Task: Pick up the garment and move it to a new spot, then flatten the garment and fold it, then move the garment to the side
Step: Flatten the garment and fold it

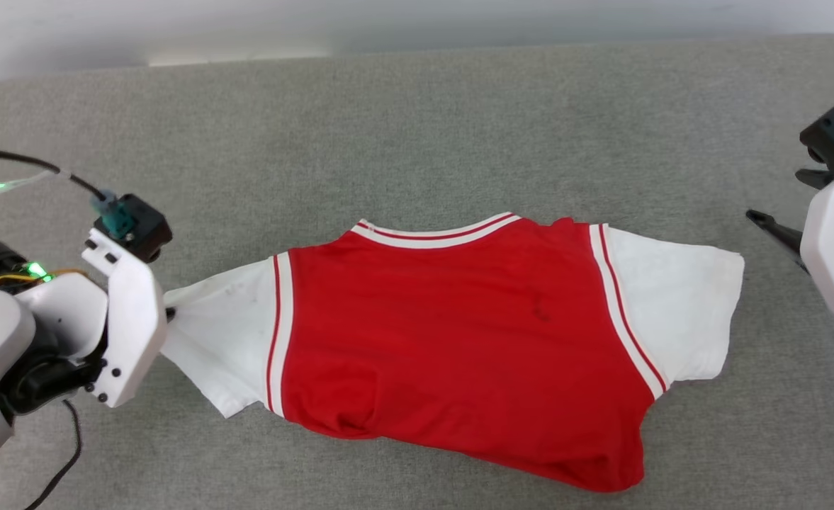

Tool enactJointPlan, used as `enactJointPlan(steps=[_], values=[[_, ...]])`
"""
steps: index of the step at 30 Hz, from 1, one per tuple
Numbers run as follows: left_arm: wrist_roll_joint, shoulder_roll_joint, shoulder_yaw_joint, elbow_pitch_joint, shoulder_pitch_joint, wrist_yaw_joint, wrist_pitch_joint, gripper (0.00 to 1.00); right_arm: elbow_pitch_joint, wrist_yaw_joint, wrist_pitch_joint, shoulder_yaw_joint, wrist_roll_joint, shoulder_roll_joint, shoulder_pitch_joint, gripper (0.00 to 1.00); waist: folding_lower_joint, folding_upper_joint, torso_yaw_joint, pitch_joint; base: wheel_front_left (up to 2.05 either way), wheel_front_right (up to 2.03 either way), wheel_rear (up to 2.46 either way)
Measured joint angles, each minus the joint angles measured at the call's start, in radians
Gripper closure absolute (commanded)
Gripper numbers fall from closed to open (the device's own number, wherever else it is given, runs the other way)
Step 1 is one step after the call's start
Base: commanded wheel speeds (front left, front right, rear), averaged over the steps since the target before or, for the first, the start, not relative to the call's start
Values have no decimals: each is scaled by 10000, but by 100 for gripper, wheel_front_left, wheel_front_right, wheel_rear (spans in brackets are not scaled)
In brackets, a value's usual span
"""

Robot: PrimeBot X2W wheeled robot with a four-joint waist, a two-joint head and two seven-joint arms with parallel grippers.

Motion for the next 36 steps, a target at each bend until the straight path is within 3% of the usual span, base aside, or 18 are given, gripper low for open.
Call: enactJointPlan(steps=[4,10,17,23,24,25,36], values=[[182,-138,-21,-261,-231,0,-27,100,729,0,1597,811,1158,-169,-949,0,0,0,142,300,0,0,0],[535,-359,-79,-541,-690,-42,2,100,2115,0,3016,1283,1856,368,-1717,0,0,0,394,842,0,0,0],[694,-523,-151,-685,-1058,-104,-134,100,3484,-2,2859,1446,2033,878,-1786,0,1,0,683,1482,0,0,0],[696,-531,-224,-573,-1120,-134,-374,100,3802,-4,2460,1730,2234,917,-1654,0,0,0,807,1777,0,0,0],[694,-533,-238,-525,-1121,-134,-439,100,3881,-4,2305,1716,2318,930,-1644,58,0,0,787,1784,0,0,0],[692,-545,-263,-483,-1122,-138,-472,100,3921,-2,2163,1739,2324,940,-1641,100,-1,0,767,1778,0,0,0],[844,-633,-293,-157,-1157,-178,-1521,100,3557,-2,21,2123,2445,851,-1634,100,0,0,522,779,0,0,0]])
